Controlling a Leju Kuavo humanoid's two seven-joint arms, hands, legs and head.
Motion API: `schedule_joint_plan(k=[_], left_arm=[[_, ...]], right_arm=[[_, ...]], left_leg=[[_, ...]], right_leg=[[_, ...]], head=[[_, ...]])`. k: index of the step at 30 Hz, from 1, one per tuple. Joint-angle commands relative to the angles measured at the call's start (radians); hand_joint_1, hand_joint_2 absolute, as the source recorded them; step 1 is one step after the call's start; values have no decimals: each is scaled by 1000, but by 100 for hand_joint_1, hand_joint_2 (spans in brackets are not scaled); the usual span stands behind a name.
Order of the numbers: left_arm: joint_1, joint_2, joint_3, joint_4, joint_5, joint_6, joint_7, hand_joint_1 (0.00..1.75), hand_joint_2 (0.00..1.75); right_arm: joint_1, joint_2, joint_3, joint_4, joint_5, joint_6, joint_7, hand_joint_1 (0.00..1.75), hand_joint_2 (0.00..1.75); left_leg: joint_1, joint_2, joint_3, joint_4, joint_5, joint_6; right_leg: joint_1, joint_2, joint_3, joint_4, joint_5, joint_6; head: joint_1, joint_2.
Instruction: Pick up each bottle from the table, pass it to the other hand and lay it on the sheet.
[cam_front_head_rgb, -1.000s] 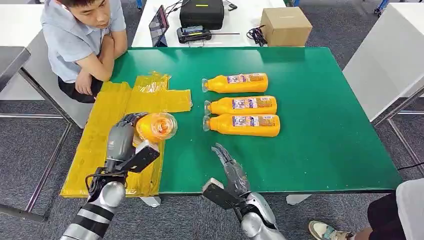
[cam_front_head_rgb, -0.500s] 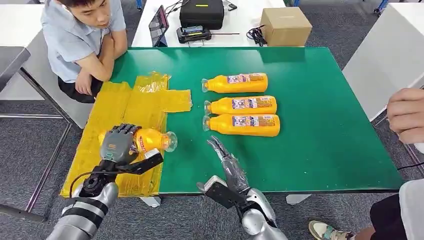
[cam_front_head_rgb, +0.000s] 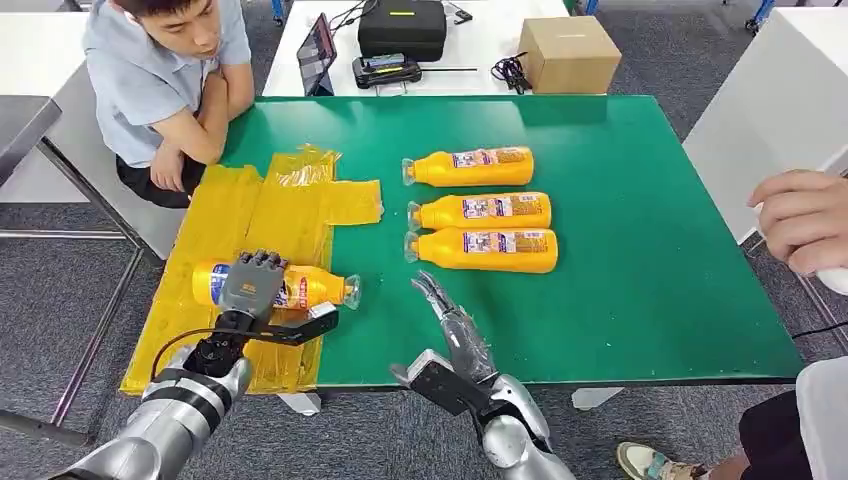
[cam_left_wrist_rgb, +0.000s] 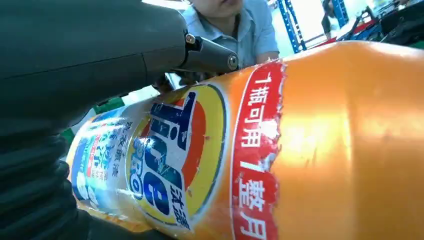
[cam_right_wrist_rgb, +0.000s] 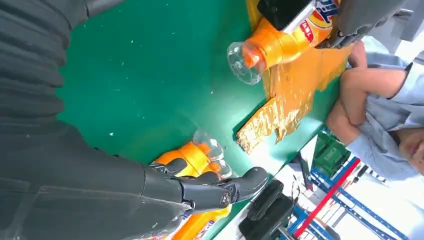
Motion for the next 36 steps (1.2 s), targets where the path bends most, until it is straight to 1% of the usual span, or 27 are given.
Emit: schedule_joint_plan(k=[1,4,8,10,16,17,20,23,25,28,29,31,32,36], left_arm=[[-42,5,-89,143,-37,-21,54,0,175],[-52,10,-178,162,-37,-9,104,0,175],[-57,-15,-161,185,-32,-52,94,0,175],[-56,-24,-147,181,-25,-56,93,0,175],[-57,-24,-147,179,-34,-61,90,0,175],[-57,-24,-147,179,-34,-61,90,0,175],[-51,-27,-121,168,-25,-57,79,0,175],[-42,-29,-116,148,-33,-32,79,0,175],[-18,-38,-96,106,-28,-8,63,0,175],[19,-48,-97,44,-37,23,59,0,175],[45,-48,-99,-7,-37,52,49,0,175],[60,-53,-101,-25,-37,62,54,0,175],[60,-53,-101,-25,-37,62,54,0,175],[138,-38,-133,-162,-37,135,67,0,175]], right_arm=[[-29,-1,3,44,-1,8,-2,0,175],[-34,-3,3,53,2,0,-4,0,175],[-37,-5,1,59,7,-4,-3,0,175],[-38,-4,1,59,9,-4,-2,0,175],[-37,-4,1,56,11,-5,-1,0,175],[-37,-4,1,56,11,-5,-1,0,175],[-32,-5,-1,54,16,-7,4,0,175],[-26,-6,-4,53,22,-11,6,0,175],[-15,-6,-7,49,32,-18,9,0,175],[1,-6,-11,40,39,-25,10,0,175],[10,-7,-15,32,44,-32,12,0,175],[14,-8,-15,32,46,-32,12,0,175],[14,-8,-15,32,46,-32,12,0,175],[32,-6,-26,22,53,-54,9,0,175]], left_leg=[[0,1,2,0,0,-1],[1,1,2,0,-1,-1],[1,2,5,0,-1,-2],[1,1,3,0,-1,-1],[1,2,5,0,-1,-2],[0,1,4,-1,0,-1],[1,2,5,-1,-1,-2],[0,0,5,-1,-1,-1],[1,1,6,-1,-1,-1],[1,0,5,-1,-1,-1],[1,0,6,-1,-1,-2],[0,-1,5,-1,-1,-1],[0,-2,5,-1,-1,-1],[0,-1,4,-1,-1,-1]], right_leg=[[1,1,2,-1,0,-1],[1,1,3,-1,0,-2],[2,1,5,-1,-1,-2],[1,1,4,-1,0,-1],[2,1,5,-1,0,-2],[0,1,3,-1,0,-1],[2,2,6,-2,0,-2],[1,1,5,-1,0,-1],[1,1,6,-1,0,-2],[1,1,6,-2,0,-2],[1,1,7,-2,-1,-2],[1,0,6,-2,-1,-2],[0,0,6,-1,-1,-1],[0,0,5,-1,-1,-1]], head=[[0,0],[0,0],[0,0],[0,0],[0,0],[0,0],[0,0],[0,0],[0,0],[0,0],[0,0],[0,0],[0,0],[0,0]])
